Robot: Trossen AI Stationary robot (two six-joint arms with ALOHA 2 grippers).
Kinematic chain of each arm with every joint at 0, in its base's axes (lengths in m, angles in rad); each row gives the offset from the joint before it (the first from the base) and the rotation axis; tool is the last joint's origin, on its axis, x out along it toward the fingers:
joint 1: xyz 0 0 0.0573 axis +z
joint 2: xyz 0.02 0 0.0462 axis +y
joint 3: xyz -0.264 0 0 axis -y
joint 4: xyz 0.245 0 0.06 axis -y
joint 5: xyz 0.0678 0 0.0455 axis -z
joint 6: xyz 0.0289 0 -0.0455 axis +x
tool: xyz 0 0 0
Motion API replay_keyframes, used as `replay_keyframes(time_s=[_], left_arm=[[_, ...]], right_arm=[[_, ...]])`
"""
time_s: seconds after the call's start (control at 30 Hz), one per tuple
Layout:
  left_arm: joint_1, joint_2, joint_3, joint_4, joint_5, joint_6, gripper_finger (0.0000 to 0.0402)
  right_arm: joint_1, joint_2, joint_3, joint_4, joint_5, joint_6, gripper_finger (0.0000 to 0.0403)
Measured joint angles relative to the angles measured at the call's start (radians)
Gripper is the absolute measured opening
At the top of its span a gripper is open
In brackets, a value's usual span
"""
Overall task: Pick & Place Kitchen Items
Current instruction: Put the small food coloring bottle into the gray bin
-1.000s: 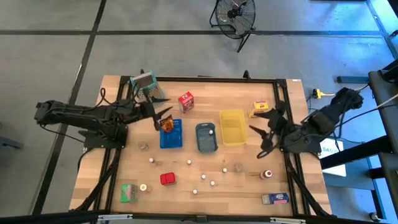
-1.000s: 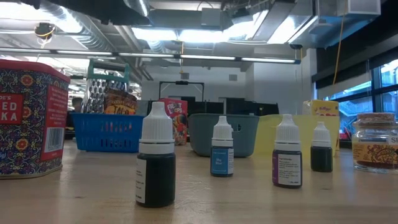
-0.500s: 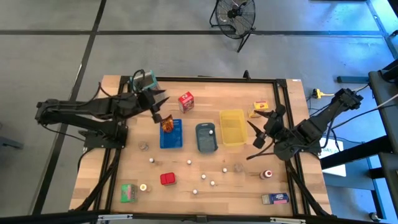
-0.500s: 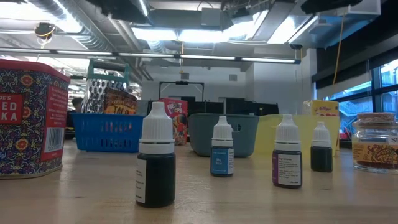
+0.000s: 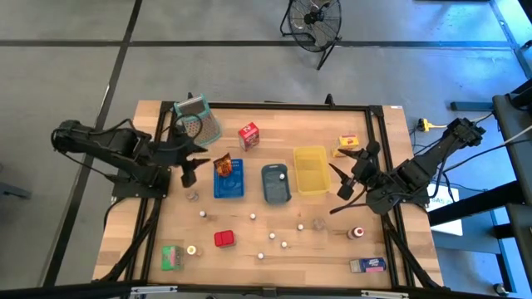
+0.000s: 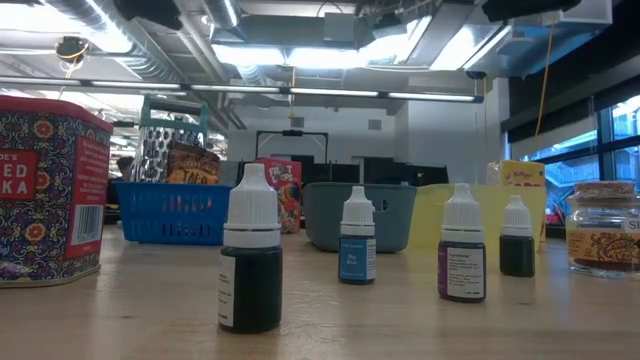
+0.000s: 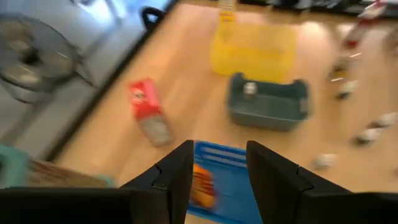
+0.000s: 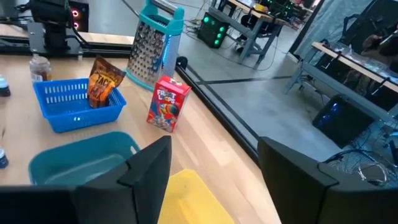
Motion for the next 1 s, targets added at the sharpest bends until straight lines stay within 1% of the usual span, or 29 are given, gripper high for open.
replay_keyframes(time_s=[0.07,0.2,0.43,0.57,0.7,0.87,0.93,1.0], left_arm=[[-0.02,-0.003,0.001,-0.033,0.037,-0.049,0.0143],[-0.057,0.007,0.001,-0.101,0.091,-0.097,0.0143],[-0.158,0.103,0.001,-0.138,0.155,-0.224,0.0143],[-0.207,0.196,0.001,-0.137,0.157,-0.235,0.0143],[-0.232,0.303,0.0,-0.137,0.176,-0.253,0.0143],[-0.242,0.404,0.0,-0.138,0.289,-0.253,0.0143],[-0.241,0.426,-0.001,-0.138,0.333,-0.252,0.0143],[-0.24,0.437,-0.001,-0.138,0.351,-0.259,0.0143]], right_arm=[[0.0,0.0,0.0,0.002,-0.015,-0.004,0.024],[0.0,0.002,0.0,0.004,-0.038,-0.007,0.024],[0.0,0.005,0.0,0.008,-0.195,-0.007,0.024],[0.0,0.005,0.0,0.014,-0.192,0.008,0.024],[-0.001,0.005,0.0,0.023,-0.175,0.004,0.024],[-0.001,0.005,0.0,0.021,-0.177,0.004,0.024],[-0.001,0.005,0.0,0.021,-0.184,0.005,0.024],[-0.001,0.005,0.0,0.021,-0.206,0.005,0.024]])
